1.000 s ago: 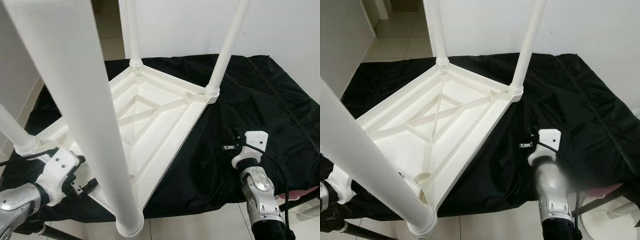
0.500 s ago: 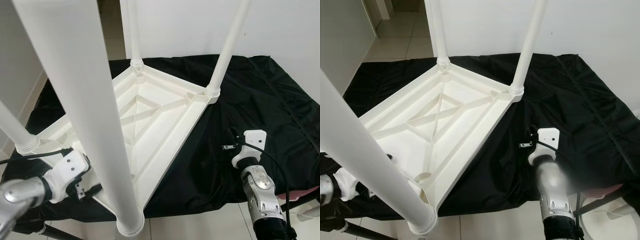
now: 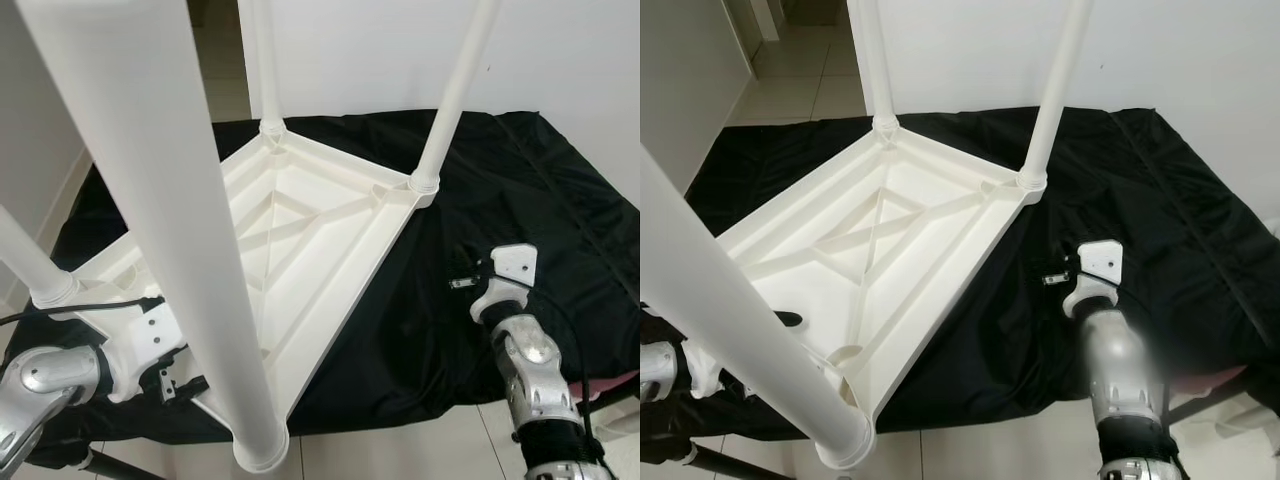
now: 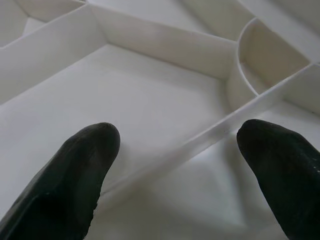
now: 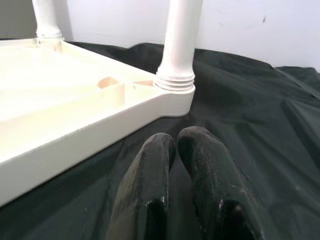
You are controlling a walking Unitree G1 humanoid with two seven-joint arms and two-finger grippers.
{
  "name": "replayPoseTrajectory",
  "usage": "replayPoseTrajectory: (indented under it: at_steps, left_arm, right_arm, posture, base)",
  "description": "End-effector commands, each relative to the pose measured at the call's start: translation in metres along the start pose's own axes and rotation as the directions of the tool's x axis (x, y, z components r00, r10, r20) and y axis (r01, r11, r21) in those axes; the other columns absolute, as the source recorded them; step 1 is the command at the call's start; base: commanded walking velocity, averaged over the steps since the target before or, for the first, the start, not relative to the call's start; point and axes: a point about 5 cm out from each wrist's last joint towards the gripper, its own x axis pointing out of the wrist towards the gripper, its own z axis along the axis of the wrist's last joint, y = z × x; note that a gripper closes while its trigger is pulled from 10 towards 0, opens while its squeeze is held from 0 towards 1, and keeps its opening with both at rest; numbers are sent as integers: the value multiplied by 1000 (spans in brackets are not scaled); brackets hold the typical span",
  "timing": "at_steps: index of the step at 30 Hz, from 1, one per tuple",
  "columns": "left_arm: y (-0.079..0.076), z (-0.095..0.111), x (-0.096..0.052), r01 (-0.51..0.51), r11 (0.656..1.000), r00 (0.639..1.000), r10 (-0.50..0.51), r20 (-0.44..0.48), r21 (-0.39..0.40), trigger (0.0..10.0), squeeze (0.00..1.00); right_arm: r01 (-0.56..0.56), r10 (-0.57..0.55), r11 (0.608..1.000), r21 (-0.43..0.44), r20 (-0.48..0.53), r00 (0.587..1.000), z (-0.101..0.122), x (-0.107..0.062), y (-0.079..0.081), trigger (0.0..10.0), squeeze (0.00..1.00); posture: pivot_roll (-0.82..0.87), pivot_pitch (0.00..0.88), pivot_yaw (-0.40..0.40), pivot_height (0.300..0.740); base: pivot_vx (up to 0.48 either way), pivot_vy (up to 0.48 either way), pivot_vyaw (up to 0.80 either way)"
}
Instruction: Building children table
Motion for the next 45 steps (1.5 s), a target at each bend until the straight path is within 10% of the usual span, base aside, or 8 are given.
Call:
replayPoseTrajectory:
  at_steps: [1, 29, 31, 32, 36, 37, 45]
  left_arm:
    - [-11, -9, 1, 179, 984, 983, -180, -41, -18, 10000, 0]
    - [-5, -23, 13, 290, 954, 949, -297, -104, -76, 10000, 0]
    - [-5, -20, 14, 298, 950, 948, -306, -83, -92, 8863, 0]
    - [-5, -17, 14, 310, 944, 946, -318, -59, -109, 4941, 0]
    - [-7, -11, 16, 329, 932, 943, -334, -4, -150, 2588, 0]
    - [-7, -11, 16, 334, 930, 941, -337, 3, -155, 471, 0]
    - [-19, 1, 24, 386, 902, 922, -375, 90, -192, 1294, 0]
  right_arm:
    - [0, 0, 1000, -3, -10, 1000, -3, -1, -2, 10000, 0]
    - [-22, 22, 1000, -16, 13, 1000, 0, 8, 2, 10000, 0]
    - [-21, 21, 1000, -17, 15, 1000, 0, 8, 2, 10000, 0]
    - [-20, 20, 1000, -19, 17, 1000, 1, 9, 1, 10000, 0]
    - [-17, 17, 1000, -22, 21, 1000, 2, 9, 1, 10000, 0]
    - [-15, 15, 1000, -22, 22, 1000, 2, 8, 1, 10000, 0]
    - [-11, 11, 1000, -11, 20, 1000, 0, 6, 3, 10000, 0]
  posture:
    - [12, 79, 6, 740]
    - [19, 88, 41, 740]
    - [19, 88, 41, 740]
    - [14, 86, 50, 740]
    - [14, 89, 51, 740]
    - [13, 89, 52, 740]
    - [12, 93, 60, 740]
  base:
    - [0, 0, 0]
    - [0, 0, 0]
    - [0, 0, 0]
    - [0, 0, 0]
    - [0, 0, 0]
    - [0, 0, 0]
    - [0, 0, 0]
